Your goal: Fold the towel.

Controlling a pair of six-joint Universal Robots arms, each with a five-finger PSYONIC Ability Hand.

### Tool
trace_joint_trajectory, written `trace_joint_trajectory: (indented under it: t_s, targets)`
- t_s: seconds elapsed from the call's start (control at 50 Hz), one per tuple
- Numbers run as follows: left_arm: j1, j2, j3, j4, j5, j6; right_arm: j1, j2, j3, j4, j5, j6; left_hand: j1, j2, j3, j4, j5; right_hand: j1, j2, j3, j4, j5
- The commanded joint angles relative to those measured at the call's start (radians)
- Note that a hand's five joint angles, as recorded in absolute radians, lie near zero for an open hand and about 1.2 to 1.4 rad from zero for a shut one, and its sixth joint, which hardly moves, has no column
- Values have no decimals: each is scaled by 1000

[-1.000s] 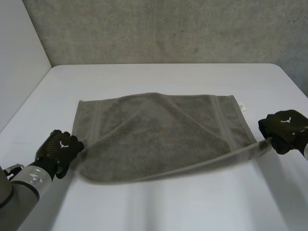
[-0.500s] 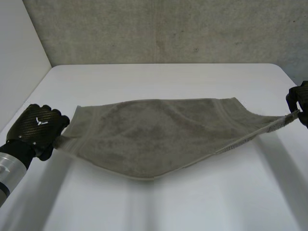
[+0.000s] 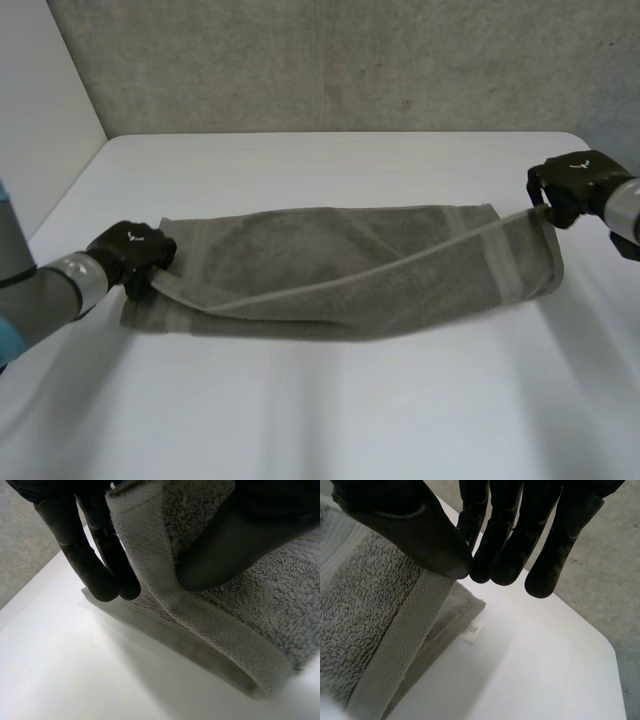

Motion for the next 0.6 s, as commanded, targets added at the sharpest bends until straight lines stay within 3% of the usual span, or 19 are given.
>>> trace_joint_trajectory:
  t_s: [0.02,0.18,0.36,0.48,0.58,0.6]
  targets:
    - [-58,-198,356,-22,-101,-86,37,235,-289,-64,62,187,-53,-105,-151,-123,-275,66,82,57,64,39]
    - [-77,-391,696,-137,-201,-138,87,402,-521,-147,169,229,-53,-105,-151,-123,-275,66,82,57,64,39]
    - [-114,-551,958,-229,-214,-158,120,521,-684,-154,183,229,-53,-105,-151,-123,-275,66,82,57,64,39]
    - [-118,-655,1108,-232,-292,-158,125,606,-792,-177,188,226,-53,-105,-151,-123,-275,66,82,57,64,39]
    - [-138,-700,1176,-232,-314,-160,127,640,-820,-177,178,223,-232,-284,-330,-302,-454,66,82,57,64,39]
    - [-144,-703,1181,-232,-319,-158,127,649,-819,-179,175,223,-383,-435,-481,-453,-605,66,82,57,64,39]
